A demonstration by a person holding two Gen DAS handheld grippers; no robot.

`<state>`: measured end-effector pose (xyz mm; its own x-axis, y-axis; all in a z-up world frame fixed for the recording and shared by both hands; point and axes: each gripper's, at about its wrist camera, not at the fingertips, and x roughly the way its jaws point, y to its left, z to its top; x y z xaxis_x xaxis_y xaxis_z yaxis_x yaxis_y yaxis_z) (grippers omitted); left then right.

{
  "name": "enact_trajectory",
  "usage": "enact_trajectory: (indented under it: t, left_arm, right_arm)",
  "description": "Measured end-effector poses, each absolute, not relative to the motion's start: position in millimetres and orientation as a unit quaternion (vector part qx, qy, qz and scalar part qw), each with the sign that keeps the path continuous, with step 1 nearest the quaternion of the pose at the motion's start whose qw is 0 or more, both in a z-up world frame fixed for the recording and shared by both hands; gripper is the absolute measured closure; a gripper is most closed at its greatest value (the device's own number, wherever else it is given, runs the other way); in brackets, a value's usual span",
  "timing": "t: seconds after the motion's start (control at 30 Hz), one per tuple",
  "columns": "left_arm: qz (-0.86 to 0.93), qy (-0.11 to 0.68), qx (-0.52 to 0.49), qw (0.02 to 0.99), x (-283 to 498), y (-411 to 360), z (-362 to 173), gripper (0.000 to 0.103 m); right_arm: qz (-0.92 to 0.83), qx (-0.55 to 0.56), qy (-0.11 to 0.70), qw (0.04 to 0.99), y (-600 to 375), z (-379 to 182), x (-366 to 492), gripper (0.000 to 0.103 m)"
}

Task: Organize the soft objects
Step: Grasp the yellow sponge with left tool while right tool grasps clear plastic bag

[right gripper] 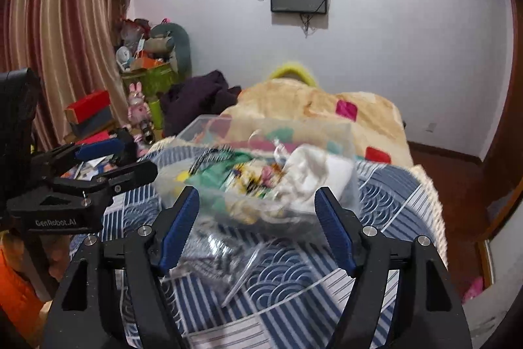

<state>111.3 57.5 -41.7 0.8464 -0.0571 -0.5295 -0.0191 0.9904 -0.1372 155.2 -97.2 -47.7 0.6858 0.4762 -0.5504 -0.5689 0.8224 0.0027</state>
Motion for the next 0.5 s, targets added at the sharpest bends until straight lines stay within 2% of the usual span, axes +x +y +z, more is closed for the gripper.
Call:
enact_trajectory:
  t: [0.47,0.5]
  left_arm:
    - [-0.005,0.371,-0.086,0.925,97.7,66.1,-121.1,0.009]
    - [-0.006,0.374,-0.087,0.923,97.6,65.8,-123.6,0.011]
  right_arm:
    - [0.319,-0.086,0.395,0.857,-57.5,-120.2,176.1,0.032]
    - [0.320,-0.090,0.397,0.856,-54.6,-122.4,175.3,0.032]
